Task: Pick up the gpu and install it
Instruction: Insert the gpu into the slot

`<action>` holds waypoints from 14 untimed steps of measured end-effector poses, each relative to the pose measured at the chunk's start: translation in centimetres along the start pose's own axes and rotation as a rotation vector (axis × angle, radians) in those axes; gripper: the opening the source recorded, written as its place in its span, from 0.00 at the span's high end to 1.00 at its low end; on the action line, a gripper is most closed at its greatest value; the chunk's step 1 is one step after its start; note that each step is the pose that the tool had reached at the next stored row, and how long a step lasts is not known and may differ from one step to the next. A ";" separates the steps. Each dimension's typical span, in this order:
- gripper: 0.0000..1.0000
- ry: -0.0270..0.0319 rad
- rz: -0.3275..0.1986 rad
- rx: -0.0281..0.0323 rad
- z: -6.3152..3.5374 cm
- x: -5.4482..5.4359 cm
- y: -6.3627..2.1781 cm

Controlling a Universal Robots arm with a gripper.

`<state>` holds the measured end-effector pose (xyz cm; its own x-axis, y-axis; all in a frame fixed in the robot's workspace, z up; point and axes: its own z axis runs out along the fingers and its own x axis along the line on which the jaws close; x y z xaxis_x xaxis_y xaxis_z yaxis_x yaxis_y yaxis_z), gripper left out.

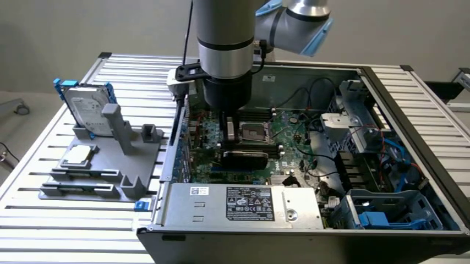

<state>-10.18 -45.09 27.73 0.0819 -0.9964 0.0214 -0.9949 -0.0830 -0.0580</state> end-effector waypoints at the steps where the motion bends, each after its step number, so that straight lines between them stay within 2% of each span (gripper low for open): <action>1: 0.89 -0.0001 0.000 -0.0002 0.01 0.0 -0.08; 14: 0.89 0.0001 0.001 -0.0003 0.59 0.0 -0.18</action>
<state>-9.96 -45.09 27.16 0.0810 -0.9965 0.0214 -0.9949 -0.0821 -0.0577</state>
